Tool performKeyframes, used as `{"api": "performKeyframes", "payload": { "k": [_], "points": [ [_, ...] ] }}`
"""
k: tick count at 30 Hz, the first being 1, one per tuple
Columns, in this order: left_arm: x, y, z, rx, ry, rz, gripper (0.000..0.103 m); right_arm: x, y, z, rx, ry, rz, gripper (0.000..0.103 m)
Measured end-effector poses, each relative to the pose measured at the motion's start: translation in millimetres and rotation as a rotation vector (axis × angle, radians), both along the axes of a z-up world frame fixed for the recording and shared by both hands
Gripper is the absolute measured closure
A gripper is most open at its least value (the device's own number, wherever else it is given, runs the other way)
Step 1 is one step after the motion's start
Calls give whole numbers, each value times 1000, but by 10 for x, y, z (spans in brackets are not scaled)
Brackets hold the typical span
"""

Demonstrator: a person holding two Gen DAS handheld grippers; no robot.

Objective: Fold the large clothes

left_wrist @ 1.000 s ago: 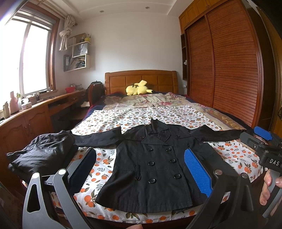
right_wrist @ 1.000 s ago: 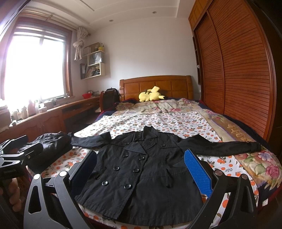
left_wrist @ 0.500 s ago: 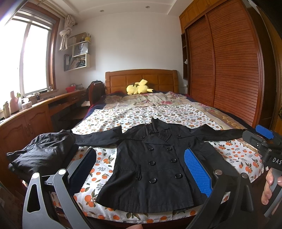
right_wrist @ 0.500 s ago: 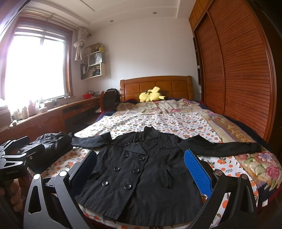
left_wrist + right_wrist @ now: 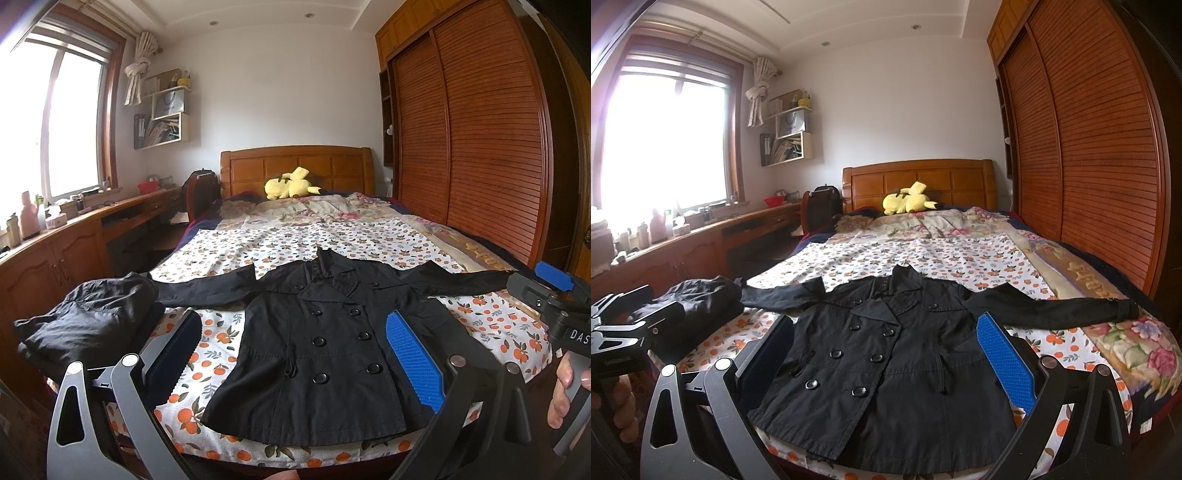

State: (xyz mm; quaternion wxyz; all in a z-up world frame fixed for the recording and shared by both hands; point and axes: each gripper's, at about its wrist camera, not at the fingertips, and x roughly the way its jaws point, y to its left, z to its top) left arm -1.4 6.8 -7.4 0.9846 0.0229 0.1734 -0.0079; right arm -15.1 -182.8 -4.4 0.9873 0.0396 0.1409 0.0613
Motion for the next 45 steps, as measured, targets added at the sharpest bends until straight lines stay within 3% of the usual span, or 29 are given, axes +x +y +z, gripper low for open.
{"api": "performKeyframes", "payload": {
  "k": [23,38,45],
  "points": [
    [42,18,-53,3,25,14,2,64,32,-22,-4,15,9,7],
    [423,261,-318,3,80,42,2,428,166,-209,-32,43,53,7],
    [617,351,-484,14,111,41,2,792,295,-392,-37,65,97,7]
  ]
}}
